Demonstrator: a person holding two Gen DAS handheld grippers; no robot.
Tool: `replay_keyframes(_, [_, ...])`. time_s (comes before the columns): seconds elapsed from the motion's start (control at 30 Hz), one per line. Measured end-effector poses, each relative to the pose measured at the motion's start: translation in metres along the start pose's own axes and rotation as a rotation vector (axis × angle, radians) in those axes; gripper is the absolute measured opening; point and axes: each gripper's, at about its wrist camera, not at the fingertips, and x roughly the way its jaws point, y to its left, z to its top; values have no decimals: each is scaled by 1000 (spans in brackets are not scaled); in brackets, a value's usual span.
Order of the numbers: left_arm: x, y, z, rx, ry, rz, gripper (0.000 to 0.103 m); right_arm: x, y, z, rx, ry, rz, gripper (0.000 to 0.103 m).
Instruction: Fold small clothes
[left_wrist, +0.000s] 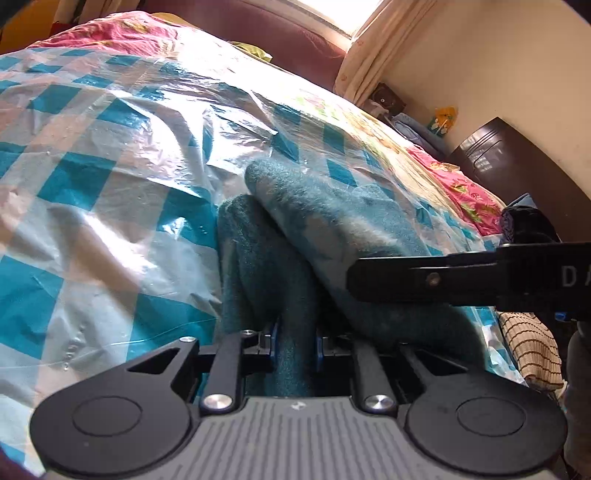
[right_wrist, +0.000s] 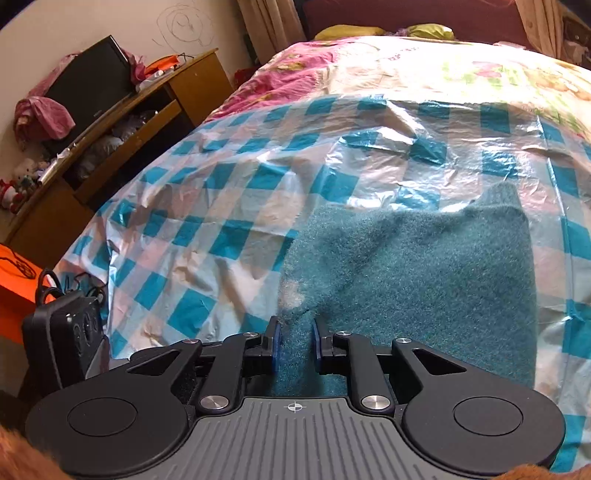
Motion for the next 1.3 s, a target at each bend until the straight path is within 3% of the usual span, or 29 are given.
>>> replay_keyframes(0.13, [-20,20,-5,-49,1,36,23,25,-4,1,100,46,71,18])
replay_keyframes(0.23, [-35,28,-10,-81,-13,26,23,35,-1,-2,87,70,65,17])
replay_keyframes(0.37, [-60,23,-16,-38,-67,57,22,47,-9,-2,136,106,87,18])
replay_keyframes(0.5, [-93,16,-23,-27,-106,14,22,56,-6,-4,127,131,102,18])
replay_keyframes(0.6, [-105,-6,-31,34,-112,-59,23,64,-2,-1,120,157,115,18])
replay_keyframes(0.67, [-99,-23,-35,94,-83,-74,23,70,-1,2,99,186,130,18])
replay_keyframes(0.73, [-84,-31,-37,129,-42,-18,23,73,-2,4,105,210,148,18])
replay_keyframes(0.87, [-48,-9,-35,-10,105,100,23,79,1,7,51,254,171,18])
replay_keyframes(0.97, [-40,1,-32,-80,128,146,21,92,4,6,26,274,184,18])
replay_keyframes(1.03, [-37,4,-32,-99,131,171,18,97,4,8,27,273,191,15])
replay_keyframes(1.13, [-39,2,-34,-103,127,178,16,78,-6,12,59,238,243,20])
replay_keyframes(1.23, [-37,-8,-36,-54,125,211,16,28,-26,8,57,120,259,21])
replay_keyframes(1.3, [-35,-18,-36,-15,120,239,16,-11,-39,-4,13,35,220,21])
